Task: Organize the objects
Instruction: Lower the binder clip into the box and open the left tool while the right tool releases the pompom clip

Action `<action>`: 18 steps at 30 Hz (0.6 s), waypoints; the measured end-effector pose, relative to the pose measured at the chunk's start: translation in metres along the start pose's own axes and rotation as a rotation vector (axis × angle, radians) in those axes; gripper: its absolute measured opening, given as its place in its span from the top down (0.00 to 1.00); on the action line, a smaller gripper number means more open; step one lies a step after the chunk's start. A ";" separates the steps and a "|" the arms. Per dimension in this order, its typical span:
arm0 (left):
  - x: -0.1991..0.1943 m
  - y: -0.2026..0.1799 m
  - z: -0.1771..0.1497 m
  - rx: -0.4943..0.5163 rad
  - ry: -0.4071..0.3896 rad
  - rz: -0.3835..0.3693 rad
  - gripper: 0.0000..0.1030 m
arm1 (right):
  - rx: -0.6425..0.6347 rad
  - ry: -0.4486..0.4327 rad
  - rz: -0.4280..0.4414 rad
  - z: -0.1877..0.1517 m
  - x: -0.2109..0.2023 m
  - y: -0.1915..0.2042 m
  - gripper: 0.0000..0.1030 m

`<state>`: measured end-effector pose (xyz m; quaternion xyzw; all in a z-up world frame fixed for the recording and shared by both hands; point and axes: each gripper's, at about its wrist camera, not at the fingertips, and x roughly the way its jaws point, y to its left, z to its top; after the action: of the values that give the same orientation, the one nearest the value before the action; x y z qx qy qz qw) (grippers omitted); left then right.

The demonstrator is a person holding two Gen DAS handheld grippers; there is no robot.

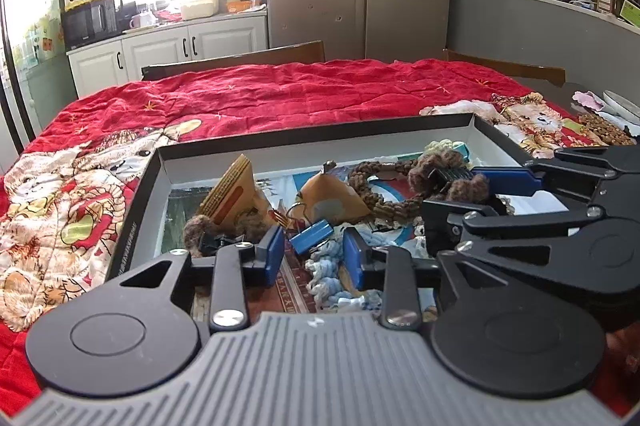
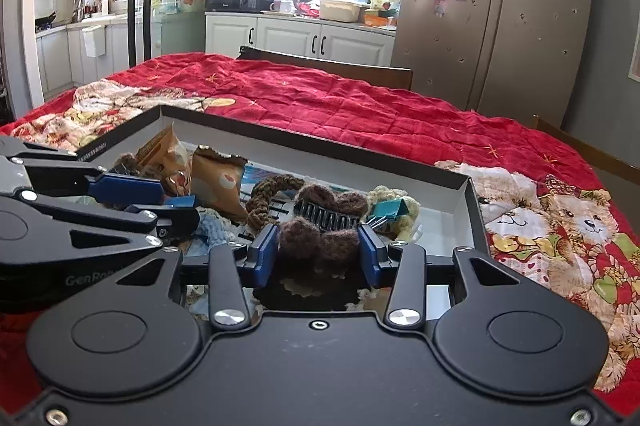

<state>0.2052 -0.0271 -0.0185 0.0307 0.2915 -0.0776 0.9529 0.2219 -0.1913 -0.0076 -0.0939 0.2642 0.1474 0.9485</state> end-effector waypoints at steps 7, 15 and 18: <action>-0.017 -0.002 0.005 0.010 -0.043 0.002 0.31 | 0.033 -0.040 -0.005 0.009 -0.019 -0.006 0.57; -0.043 0.001 0.010 0.018 -0.082 0.018 0.18 | 0.054 -0.067 0.005 0.016 -0.049 -0.009 0.54; -0.053 0.001 0.011 0.029 -0.094 0.028 0.15 | 0.064 -0.082 0.015 0.017 -0.064 -0.010 0.52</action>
<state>0.1677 -0.0203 0.0200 0.0450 0.2450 -0.0698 0.9660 0.1810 -0.2106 0.0419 -0.0555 0.2302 0.1499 0.9599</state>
